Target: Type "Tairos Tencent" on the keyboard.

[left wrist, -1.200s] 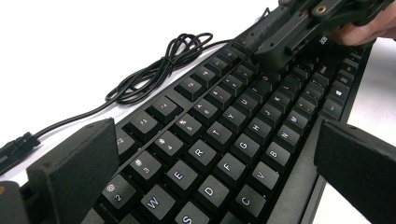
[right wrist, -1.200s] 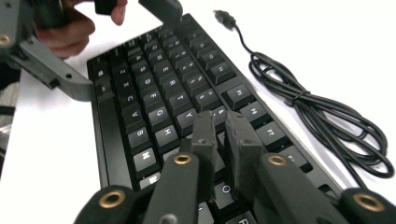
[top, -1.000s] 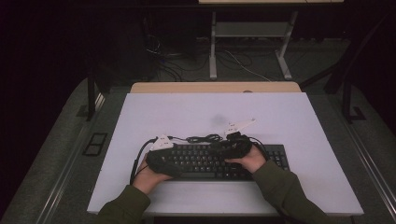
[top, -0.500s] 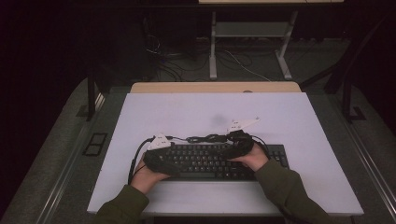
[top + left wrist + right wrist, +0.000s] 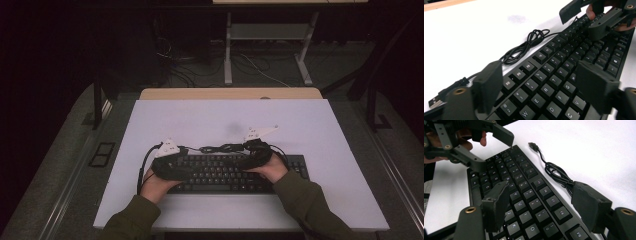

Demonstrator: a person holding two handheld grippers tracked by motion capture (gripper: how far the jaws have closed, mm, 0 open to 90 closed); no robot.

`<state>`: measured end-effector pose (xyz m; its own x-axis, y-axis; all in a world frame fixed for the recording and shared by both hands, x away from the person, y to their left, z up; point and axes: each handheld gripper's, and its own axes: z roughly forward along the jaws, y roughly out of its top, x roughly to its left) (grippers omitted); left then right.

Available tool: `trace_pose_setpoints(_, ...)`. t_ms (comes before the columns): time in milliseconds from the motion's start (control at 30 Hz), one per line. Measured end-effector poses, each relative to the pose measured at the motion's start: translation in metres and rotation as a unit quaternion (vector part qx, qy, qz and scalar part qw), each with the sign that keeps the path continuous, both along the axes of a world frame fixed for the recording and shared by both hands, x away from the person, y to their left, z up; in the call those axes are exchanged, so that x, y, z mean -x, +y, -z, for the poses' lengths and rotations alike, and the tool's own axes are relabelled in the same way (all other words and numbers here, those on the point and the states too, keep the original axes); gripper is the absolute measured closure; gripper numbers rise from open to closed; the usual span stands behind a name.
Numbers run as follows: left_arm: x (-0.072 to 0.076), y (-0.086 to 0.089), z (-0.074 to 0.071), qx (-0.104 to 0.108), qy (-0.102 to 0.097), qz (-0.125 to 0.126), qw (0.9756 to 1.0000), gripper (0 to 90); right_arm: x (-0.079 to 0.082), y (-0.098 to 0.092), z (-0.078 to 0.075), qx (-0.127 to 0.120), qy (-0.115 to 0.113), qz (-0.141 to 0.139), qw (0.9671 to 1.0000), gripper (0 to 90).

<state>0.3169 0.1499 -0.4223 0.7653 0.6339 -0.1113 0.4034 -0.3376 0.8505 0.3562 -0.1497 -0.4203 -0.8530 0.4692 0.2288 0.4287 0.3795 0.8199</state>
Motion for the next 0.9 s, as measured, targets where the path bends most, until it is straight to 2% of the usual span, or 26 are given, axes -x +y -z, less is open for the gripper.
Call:
trace_pose_setpoints(167,-0.0025,-0.0002,0.0006,0.004,-0.002,0.000,1.0000,34.6,-0.0006,-0.0008,0.0011,0.001,0.000,0.002,1.0000,29.9)
trace_pose_setpoints(300,-0.0043,-0.0008,0.0012,0.008,-0.002,0.004,1.0000,47.6,-0.0006,-0.0005,0.0009,0.001,0.000,0.002,1.0000,29.8)
trace_pose_setpoints(500,-0.0063,-0.0017,0.0037,0.009,0.006,0.004,0.9999,65.5,-0.0003,0.0003,0.0013,0.002,-0.001,0.001,1.0000,29.8)
trace_pose_setpoints(733,-0.0088,-0.0042,0.0067,0.000,0.032,0.015,0.9994,84.6,-0.0007,0.0000,0.0012,0.002,-0.001,0.002,1.0000,29.8)
trace_pose_setpoints(767,-0.0090,-0.0054,0.0071,-0.007,0.036,0.017,0.9992,86.8,-0.0007,0.0000,0.0011,0.002,-0.001,0.002,1.0000,29.8)
trace_pose_setpoints(900,-0.0092,-0.0095,0.0090,-0.017,0.052,0.026,0.9982,88.9,-0.0003,0.0005,0.0010,0.002,-0.001,0.002,1.0000,29.8)
